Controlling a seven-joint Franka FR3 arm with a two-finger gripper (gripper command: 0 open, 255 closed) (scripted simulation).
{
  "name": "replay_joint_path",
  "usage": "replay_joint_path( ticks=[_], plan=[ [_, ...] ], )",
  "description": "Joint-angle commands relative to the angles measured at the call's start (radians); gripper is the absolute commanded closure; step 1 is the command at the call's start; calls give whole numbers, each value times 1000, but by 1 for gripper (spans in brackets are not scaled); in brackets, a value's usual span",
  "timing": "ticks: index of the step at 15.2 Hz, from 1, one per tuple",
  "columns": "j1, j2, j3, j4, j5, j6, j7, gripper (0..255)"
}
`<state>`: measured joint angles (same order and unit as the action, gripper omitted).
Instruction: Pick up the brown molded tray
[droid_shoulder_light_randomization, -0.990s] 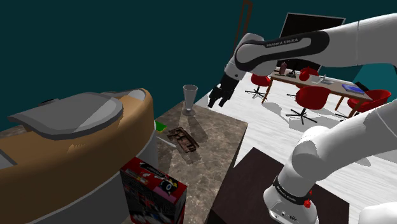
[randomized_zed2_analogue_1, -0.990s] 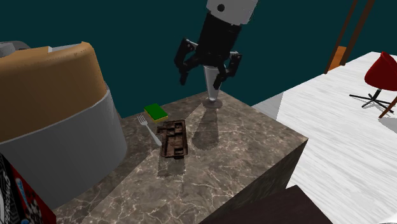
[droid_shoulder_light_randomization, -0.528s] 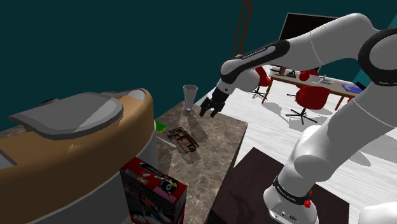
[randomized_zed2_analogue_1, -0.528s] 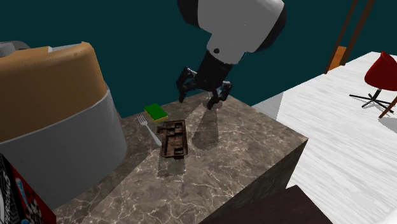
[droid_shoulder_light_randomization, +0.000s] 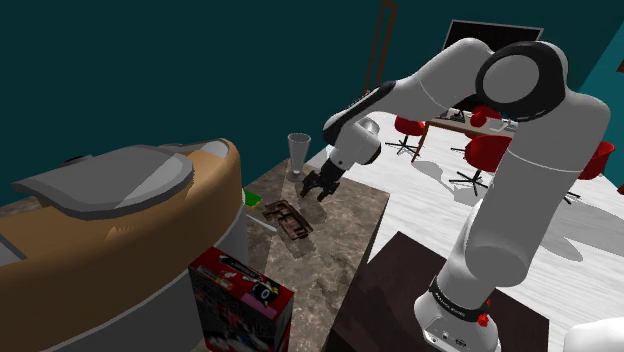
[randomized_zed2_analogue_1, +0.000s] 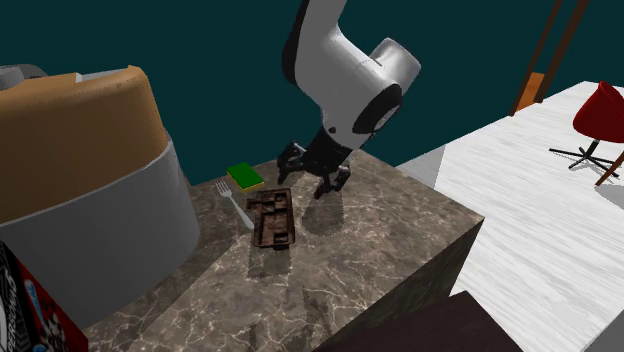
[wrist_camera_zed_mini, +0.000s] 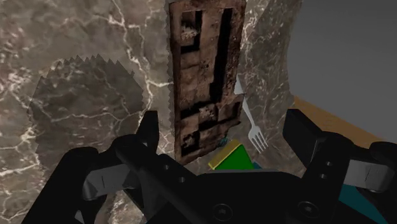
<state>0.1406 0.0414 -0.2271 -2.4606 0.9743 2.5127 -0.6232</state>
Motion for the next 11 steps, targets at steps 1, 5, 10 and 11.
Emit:
replay_joint_path(
  ticks=[1, 5, 10, 11],
  plan=[
    [-6, 94, 4, 46, 129, -3, -90, 0],
    [-28, 208, 25, 107, 262, -14, -182, 0],
    [-38, 276, 40, 128, 334, -3, -257, 0],
    [-41, 298, 45, 136, 356, 0, -280, 0]
  ],
)
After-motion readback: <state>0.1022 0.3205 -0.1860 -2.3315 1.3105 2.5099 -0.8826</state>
